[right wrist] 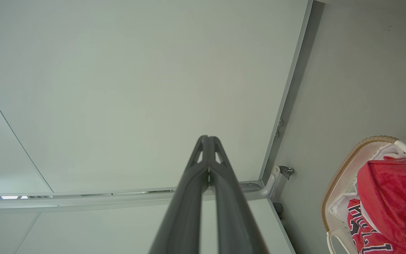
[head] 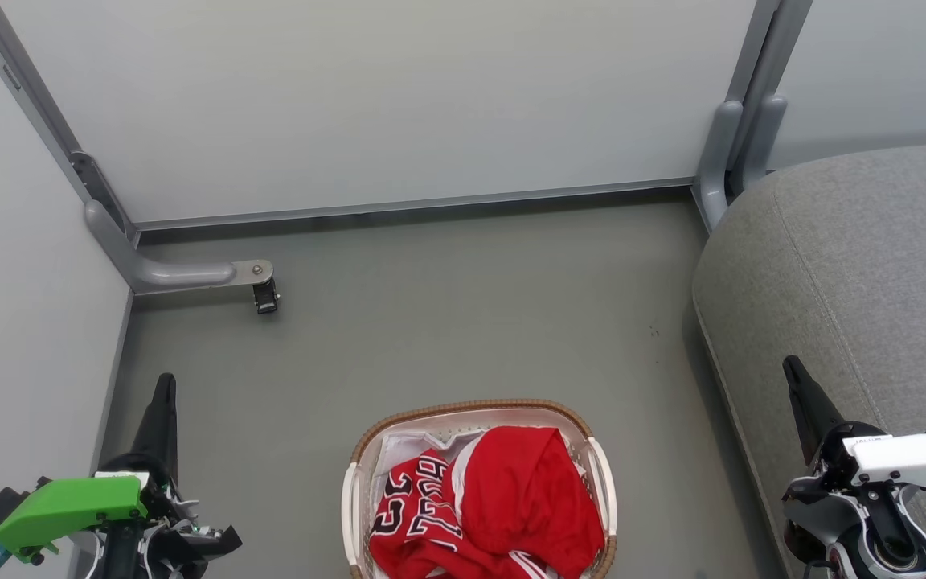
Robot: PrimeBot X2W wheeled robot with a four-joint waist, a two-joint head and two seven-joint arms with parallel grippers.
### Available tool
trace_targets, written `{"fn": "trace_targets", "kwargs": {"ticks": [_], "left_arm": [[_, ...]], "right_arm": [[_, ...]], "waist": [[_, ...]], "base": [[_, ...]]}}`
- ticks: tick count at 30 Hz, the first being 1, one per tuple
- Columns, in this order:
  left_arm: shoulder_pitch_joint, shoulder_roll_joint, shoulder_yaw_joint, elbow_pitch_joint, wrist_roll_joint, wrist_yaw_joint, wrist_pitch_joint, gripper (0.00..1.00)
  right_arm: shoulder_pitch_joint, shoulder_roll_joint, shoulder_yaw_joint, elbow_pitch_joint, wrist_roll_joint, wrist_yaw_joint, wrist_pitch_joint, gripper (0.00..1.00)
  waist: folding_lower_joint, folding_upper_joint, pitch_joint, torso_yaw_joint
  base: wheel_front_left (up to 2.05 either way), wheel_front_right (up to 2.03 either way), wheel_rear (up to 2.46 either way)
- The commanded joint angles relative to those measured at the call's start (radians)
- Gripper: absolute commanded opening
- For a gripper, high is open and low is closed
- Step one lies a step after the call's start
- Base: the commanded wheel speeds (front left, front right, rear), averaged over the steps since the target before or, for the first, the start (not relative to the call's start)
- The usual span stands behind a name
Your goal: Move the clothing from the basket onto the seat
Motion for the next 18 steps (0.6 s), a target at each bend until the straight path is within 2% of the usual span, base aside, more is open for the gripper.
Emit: {"fn": "trace_targets", "kwargs": {"ticks": [1,15,16,18], "left_arm": [[-0.012,0.006,0.001,-0.002,-0.003,-0.003,0.002,0.0],[0.0,0.0,0.0,0.0,0.0,0.0,0.0,0.0],[0.002,-0.001,-0.001,0.005,0.0,0.0,-0.001,1.0],[0.015,-0.004,-0.002,0.024,0.001,0.001,-0.002,1.0]], "right_arm": [[0.012,-0.006,-0.001,-0.003,0.004,0.0,0.003,0.0],[0.0,0.0,0.0,0.0,0.0,0.0,0.0,0.0],[0.0,0.001,0.0,0.005,0.0,0.0,0.0,1.0],[0.007,0.007,0.001,0.022,0.0,0.0,0.0,1.0]], "waist": [[0.0,0.0,0.0,0.0],[0.0,0.0,0.0,0.0],[0.0,0.0,0.0,0.0],[0.0,0.0,0.0,0.0]], "base": [[0.0,0.0,0.0],[0.0,0.0,0.0],[0.0,0.0,0.0],[0.0,0.0,0.0]]}}
